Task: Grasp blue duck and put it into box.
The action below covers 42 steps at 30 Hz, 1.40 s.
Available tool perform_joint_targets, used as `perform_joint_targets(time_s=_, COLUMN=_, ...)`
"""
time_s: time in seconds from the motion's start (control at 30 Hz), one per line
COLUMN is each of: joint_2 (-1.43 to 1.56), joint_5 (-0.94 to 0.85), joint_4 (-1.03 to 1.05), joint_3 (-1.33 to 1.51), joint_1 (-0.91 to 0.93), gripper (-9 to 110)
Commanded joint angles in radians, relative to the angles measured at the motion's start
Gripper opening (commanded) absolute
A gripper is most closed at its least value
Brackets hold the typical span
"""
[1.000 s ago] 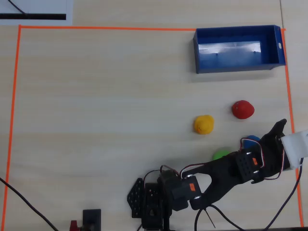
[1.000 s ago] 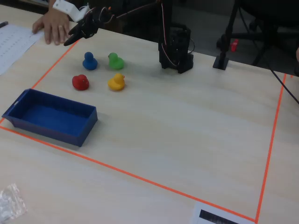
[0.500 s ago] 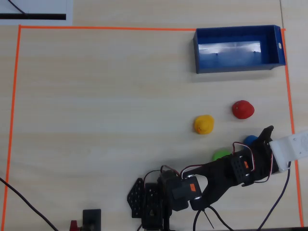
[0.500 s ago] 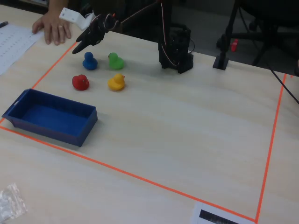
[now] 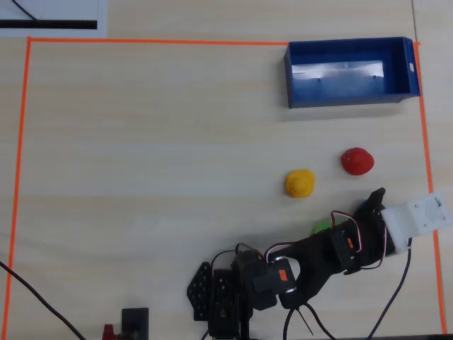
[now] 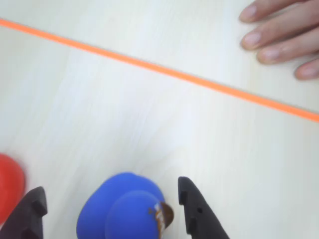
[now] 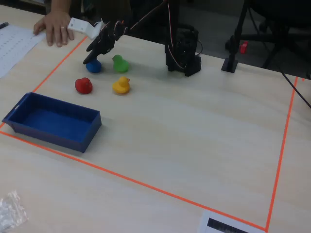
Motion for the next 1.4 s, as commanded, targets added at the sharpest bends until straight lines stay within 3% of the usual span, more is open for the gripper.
perform_joint_targets(time_s=0.0, joint_2=0.009, joint_5=-0.009, joint_4=-0.061, joint_3=0.012, joint_1=-0.008, gripper=35)
perform_joint_targets(time_s=0.43, joint_2=-0.135, joint_5=-0.020, joint_4=-0.124, joint_3=-0.011, joint_1=0.000, gripper=34)
perform_joint_targets(time_s=0.5, joint_2=-0.150, joint_5=-0.032, joint_4=-0.123, joint_3=-0.008, joint_1=0.003, gripper=24)
perform_joint_targets(time_s=0.57, joint_2=-0.160, joint_5=-0.031, joint_4=-0.117, joint_3=0.000, joint_1=0.006, gripper=0)
perform_joint_targets(time_s=0.8, joint_2=-0.118, joint_5=0.026, joint_4=-0.091, joint_3=0.009, joint_1=-0.002, gripper=0)
perform_joint_targets(time_s=1.07, joint_2=0.094, joint_5=0.186, joint_4=0.178, joint_3=-0.075, joint_1=-0.121, gripper=0)
perform_joint_targets(time_s=1.37, joint_2=0.275, joint_5=0.443, joint_4=0.615, joint_3=-0.396, joint_1=-0.451, gripper=0)
